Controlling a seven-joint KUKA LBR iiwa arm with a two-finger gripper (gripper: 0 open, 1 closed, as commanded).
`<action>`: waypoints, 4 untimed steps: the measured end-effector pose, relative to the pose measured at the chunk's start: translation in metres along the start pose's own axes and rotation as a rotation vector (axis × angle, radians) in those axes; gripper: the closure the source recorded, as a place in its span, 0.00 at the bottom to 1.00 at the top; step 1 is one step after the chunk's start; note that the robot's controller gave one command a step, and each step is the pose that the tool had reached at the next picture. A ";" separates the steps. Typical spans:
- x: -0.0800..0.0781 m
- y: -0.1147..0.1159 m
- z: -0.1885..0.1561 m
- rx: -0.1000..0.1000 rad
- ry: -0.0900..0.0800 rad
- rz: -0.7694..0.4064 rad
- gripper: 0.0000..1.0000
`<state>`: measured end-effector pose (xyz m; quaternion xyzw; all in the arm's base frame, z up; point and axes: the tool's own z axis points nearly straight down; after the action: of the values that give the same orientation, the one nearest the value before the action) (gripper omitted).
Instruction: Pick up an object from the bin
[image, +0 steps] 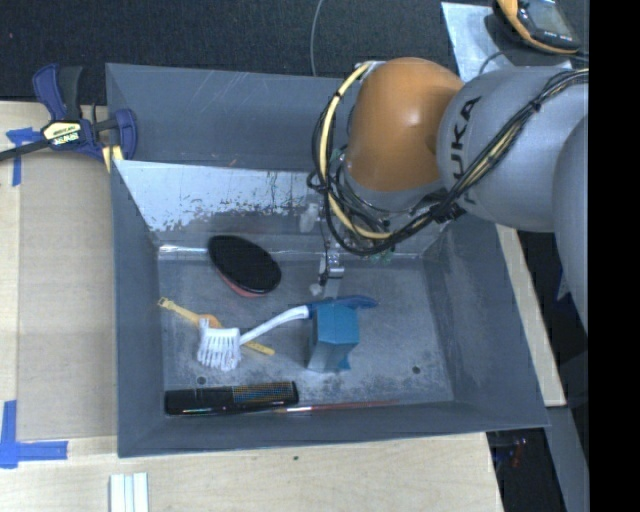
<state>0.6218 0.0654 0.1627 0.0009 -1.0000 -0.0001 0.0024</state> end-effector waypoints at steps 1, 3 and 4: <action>-0.002 0.000 -0.004 0.000 -0.008 0.001 0.00; -0.001 0.034 0.091 0.001 -0.019 -0.159 0.00; 0.028 0.090 0.092 -0.003 -0.014 -0.184 1.00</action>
Offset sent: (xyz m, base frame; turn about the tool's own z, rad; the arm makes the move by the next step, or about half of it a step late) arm -0.0016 0.0267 -0.0856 0.0243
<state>0.5930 0.1550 0.0710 0.0926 -0.9957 -0.0018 -0.0049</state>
